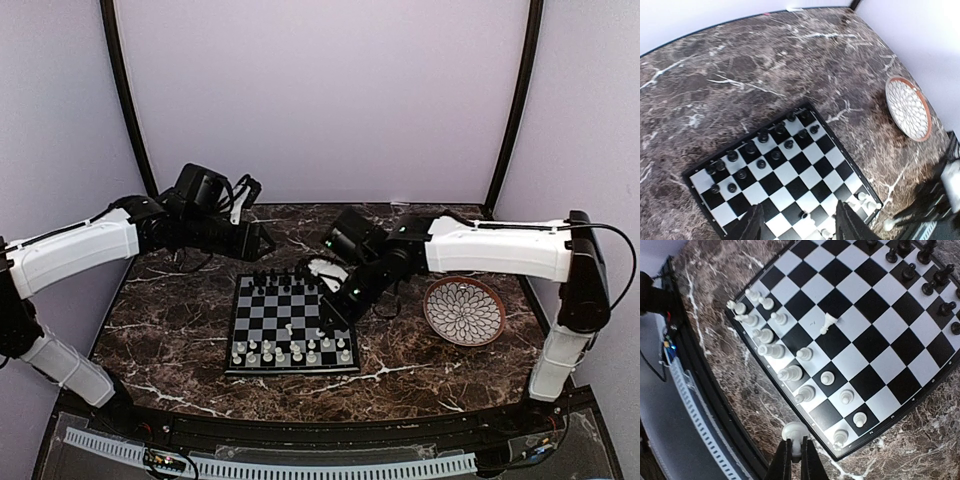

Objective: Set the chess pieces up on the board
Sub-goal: Place the knight at g1.

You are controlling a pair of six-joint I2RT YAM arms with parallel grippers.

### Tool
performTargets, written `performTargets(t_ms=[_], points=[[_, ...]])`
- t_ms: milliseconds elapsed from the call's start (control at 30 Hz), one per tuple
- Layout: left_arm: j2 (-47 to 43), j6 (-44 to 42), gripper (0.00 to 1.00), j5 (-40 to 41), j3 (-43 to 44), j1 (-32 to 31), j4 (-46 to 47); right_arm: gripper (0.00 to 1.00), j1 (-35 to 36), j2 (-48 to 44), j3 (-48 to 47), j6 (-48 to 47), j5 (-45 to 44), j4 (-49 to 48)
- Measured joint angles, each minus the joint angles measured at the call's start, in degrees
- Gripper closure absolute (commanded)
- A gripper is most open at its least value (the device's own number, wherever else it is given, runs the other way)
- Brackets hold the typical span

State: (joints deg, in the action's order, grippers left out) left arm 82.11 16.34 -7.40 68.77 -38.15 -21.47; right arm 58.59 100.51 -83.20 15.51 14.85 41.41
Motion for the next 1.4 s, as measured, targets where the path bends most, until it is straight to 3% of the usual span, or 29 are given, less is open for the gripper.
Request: performTargets(t_ms=[167,233,567,1400], points=[[-1.2,1.4,0.29,8.0,0.0,0.3,-2.3,1.00,6.3,7.7,-4.3,-3.2,-8.7,5.7],[-1.0,1.9,0.28,9.7,0.0,0.5,-3.4,1.00,8.1,10.3,-5.8,-3.5,-11.9,7.3],[-1.4,2.4,0.28,10.9,-0.6,0.8,-4.6,1.00,9.2,11.9,-7.0,-2.8,-17.5,9.5],[-1.7,3.7,0.30,9.1,-0.8,0.8,-4.8,0.97,9.0,13.7,-4.9,-2.6,-18.2,7.8]])
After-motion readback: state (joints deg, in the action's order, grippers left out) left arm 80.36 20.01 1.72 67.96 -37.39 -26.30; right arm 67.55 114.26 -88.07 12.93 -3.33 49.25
